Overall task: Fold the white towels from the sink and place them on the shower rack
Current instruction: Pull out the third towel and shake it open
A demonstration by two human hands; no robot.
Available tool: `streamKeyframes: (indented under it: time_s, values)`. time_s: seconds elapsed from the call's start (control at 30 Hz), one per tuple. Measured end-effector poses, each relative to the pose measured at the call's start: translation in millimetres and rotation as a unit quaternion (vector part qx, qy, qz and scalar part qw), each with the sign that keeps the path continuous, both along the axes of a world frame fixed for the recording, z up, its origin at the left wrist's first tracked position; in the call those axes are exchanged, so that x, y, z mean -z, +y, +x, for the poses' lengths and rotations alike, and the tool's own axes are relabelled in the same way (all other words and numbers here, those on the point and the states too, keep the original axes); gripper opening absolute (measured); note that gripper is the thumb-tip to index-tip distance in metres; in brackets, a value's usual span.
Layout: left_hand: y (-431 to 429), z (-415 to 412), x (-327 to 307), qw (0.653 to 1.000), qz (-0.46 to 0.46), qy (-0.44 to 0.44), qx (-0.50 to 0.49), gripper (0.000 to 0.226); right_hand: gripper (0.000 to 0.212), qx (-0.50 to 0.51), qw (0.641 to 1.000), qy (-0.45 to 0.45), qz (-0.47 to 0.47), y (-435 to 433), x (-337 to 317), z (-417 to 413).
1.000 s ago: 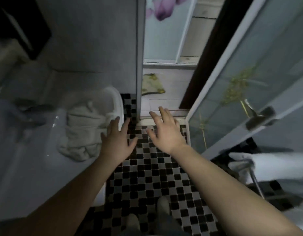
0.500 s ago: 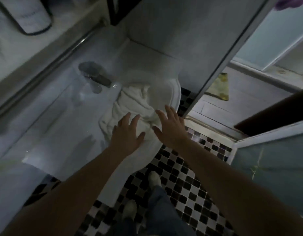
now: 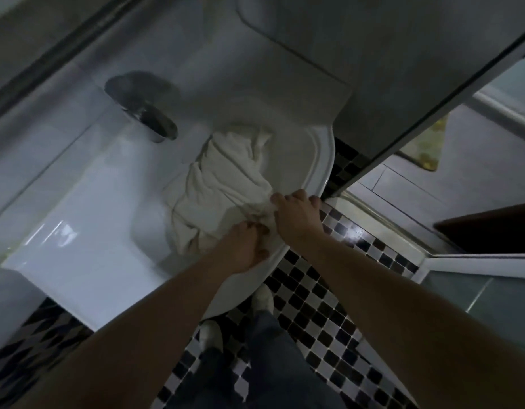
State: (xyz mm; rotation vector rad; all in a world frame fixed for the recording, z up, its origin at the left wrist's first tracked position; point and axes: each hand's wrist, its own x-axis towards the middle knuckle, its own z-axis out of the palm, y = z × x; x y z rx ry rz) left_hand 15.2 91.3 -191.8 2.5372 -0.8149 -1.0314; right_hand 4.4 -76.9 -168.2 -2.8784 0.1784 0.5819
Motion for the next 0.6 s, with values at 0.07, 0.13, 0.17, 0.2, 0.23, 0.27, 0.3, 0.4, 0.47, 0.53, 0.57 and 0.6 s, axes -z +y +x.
streamKeyframes:
  time_s: [0.07, 0.13, 0.17, 0.2, 0.23, 0.27, 0.3, 0.4, 0.47, 0.53, 0.57, 0.6]
  values:
    - [-4.9, -1.8, -0.6, 0.998, -0.003, 0.015, -0.063, 0.040, 0.043, 0.005, 1.000, 0.002, 0.028, -2.6, -2.9, 5.5]
    - [-5.4, -3.7, -6.3, 0.994, -0.019, 0.008, -0.112, 0.029, 0.047, 0.029, 0.997, -0.008, 0.067, -4.0, -6.1, 7.8]
    - [-3.3, -4.3, -9.3, 0.991, -0.030, 0.003, -0.130, 0.027, 0.047, 0.042, 0.995, -0.017, 0.085, -4.5, -7.8, 7.8]
    - [0.1, -4.5, -15.1, 0.988, -0.043, -0.008, -0.147, 0.026, 0.045, 0.055, 0.993, -0.028, 0.103, -5.9, -11.6, 8.0]
    - [4.9, -3.0, -23.3, 0.984, -0.057, -0.024, -0.166, 0.024, 0.044, 0.061, 0.990, -0.048, 0.114, -7.5, -17.0, 9.2]
    - [10.5, -2.0, -31.4, 0.979, -0.072, -0.042, -0.186, 0.022, 0.044, 0.064, 0.989, -0.071, 0.117, -9.6, -23.0, 9.8]
    - [16.8, 0.2, -41.3, 0.972, -0.089, -0.059, -0.208, 0.020, 0.045, 0.064, 0.986, -0.098, 0.119, -11.1, -31.6, 12.5]
    - [40.7, 9.0, -68.1, 0.962, -0.109, -0.084, -0.237, 0.016, 0.050, 0.107, 0.969, -0.153, 0.160, -18.1, -56.1, 29.3]
    - [61.0, 14.5, -85.1, 0.966, -0.089, -0.078, -0.230, 0.018, 0.050, 0.142, 0.960, -0.169, 0.175, -25.8, -74.8, 44.6]
    - [84.2, 19.8, -102.7, 0.965, -0.056, -0.098, -0.238, 0.019, 0.045, 0.155, 0.952, -0.193, 0.181, -33.1, -95.7, 59.8]
    - [92.3, 22.9, -106.5, 0.960, -0.047, -0.118, -0.248, 0.019, 0.041, 0.160, 0.949, -0.200, 0.185, -38.5, -102.5, 66.4]
    - [102.8, 23.9, -112.8, 0.952, -0.044, -0.142, -0.269, 0.019, 0.037, 0.155, 0.947, -0.207, 0.192, -39.6, -110.3, 71.4]
